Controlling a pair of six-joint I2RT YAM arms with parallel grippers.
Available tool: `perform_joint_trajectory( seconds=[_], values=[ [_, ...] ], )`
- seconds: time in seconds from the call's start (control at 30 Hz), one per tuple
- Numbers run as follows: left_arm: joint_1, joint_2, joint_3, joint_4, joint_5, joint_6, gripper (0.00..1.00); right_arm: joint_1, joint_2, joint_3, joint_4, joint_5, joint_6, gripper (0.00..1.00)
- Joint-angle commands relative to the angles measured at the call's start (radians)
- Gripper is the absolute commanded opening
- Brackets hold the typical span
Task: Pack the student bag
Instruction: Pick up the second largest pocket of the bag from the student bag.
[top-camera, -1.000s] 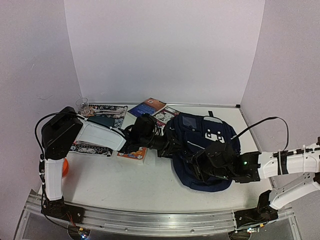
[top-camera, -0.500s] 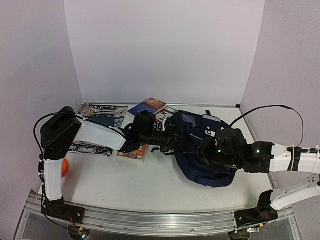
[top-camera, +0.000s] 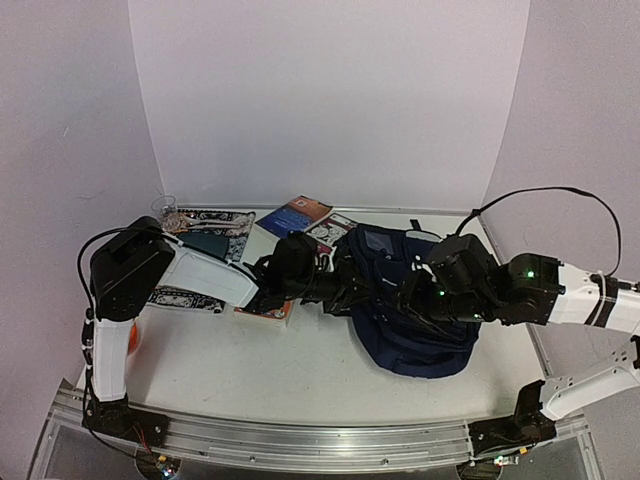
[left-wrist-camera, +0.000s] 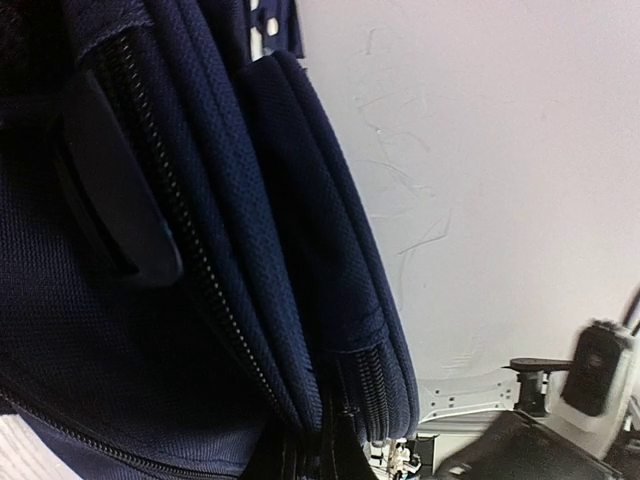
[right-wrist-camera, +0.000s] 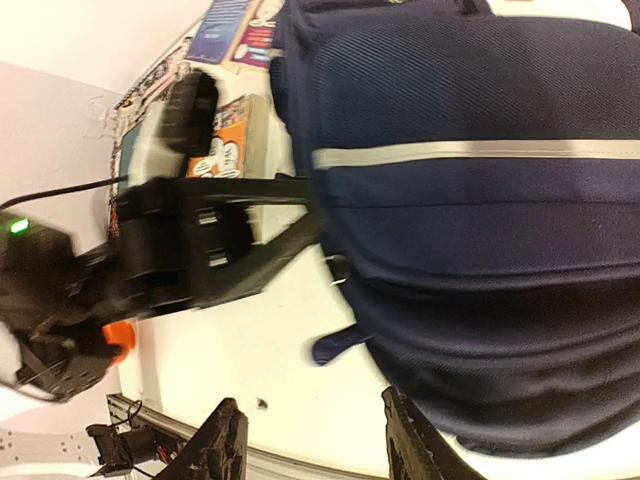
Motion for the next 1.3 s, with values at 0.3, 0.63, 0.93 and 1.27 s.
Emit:
perform_joint_trajectory(
  seconds=[0.3, 0.63, 0.93, 1.27],
  values=[
    [-0.008, -0.013, 0.055, 0.147, -0.038, 0.027, 0.00, 0.034, 0.177, 0.100, -0.129, 0.087, 0.105, 0.46],
    [-0.017, -0.011, 0.053, 0.147, -0.045, 0.027, 0.00, 0.036, 0.234, 0.112, -0.107, 0.059, 0.128, 0.43],
    [-0.025, -0.019, 0.057, 0.147, -0.052, 0.027, 0.00, 0.036, 0.256, 0.103, -0.095, 0.054, 0.152, 0.33],
    [-0.028, -0.041, 0.058, 0.147, -0.049, 0.025, 0.00, 0.036, 0.288, 0.071, -0.084, 0.047, 0.172, 0.29]
  ],
)
